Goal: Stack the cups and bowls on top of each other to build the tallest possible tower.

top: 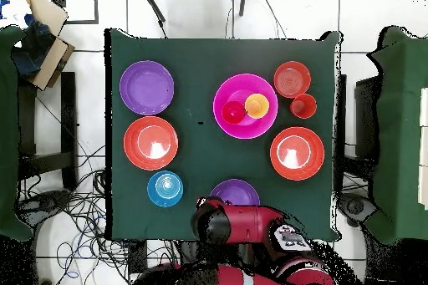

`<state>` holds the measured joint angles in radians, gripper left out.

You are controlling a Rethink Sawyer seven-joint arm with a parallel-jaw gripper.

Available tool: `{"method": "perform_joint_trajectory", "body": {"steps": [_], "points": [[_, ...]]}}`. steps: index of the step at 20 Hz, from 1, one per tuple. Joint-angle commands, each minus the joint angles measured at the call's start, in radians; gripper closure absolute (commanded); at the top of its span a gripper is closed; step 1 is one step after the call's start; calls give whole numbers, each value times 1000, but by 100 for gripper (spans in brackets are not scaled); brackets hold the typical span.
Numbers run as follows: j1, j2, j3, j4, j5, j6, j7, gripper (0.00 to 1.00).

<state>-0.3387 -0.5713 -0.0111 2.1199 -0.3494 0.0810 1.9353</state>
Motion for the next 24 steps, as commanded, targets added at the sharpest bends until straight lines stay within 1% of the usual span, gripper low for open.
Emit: {"method": "perform_joint_trajectory", "body": {"steps": [1,8,16,19,21,24], "points": [[-10,-1,127,13,65,62,127,0],[-3,-30,122,22,76,94,119,0],[-14,-40,147,31,89,107,114,0],[13,-35,124,28,93,94,129,0],[46,-15,86,10,93,70,145,0],[72,13,44,-10,84,36,153,0]]}}
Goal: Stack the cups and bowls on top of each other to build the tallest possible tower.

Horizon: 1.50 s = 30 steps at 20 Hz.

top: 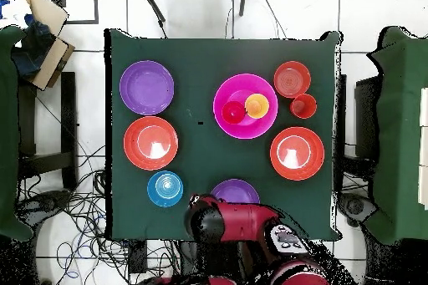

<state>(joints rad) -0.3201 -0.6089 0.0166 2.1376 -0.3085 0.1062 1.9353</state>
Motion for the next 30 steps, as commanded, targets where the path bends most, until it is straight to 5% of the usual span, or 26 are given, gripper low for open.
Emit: {"method": "perform_joint_trajectory", "body": {"steps": [1,30], "points": [[66,62,2,-34,42,0,158,0],[419,247,-303,-132,230,-254,258,0]]}}
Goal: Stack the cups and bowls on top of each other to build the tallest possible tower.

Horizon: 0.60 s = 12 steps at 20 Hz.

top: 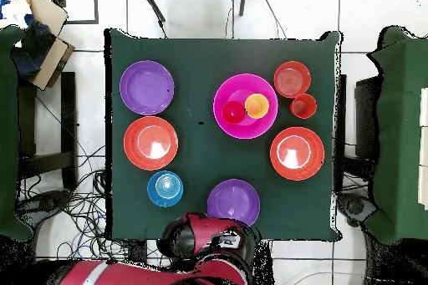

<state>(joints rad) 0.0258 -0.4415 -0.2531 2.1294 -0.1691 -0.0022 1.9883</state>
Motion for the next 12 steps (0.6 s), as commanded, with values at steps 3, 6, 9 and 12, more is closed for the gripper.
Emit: {"method": "perform_joint_trajectory", "body": {"steps": [3,6,9,12], "points": [[109,100,-66,-131,109,-194,213,0],[137,116,-91,-132,134,-230,218,0],[136,122,-91,-132,138,-274,210,0],[100,114,-63,-137,103,-301,188,0]]}}
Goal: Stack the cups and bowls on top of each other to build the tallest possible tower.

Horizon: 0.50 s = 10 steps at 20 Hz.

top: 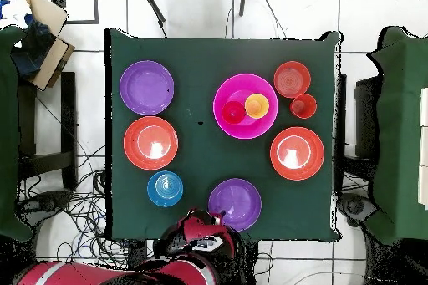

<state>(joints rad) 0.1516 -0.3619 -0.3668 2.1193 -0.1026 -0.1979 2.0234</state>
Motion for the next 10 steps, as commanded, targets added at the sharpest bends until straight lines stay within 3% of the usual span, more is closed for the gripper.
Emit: {"method": "perform_joint_trajectory", "body": {"steps": [1,6,10], "points": [[-38,32,60,-133,22,-114,143,0],[-83,19,105,-143,-11,-121,119,0],[-83,28,115,-147,2,-123,121,0]]}}
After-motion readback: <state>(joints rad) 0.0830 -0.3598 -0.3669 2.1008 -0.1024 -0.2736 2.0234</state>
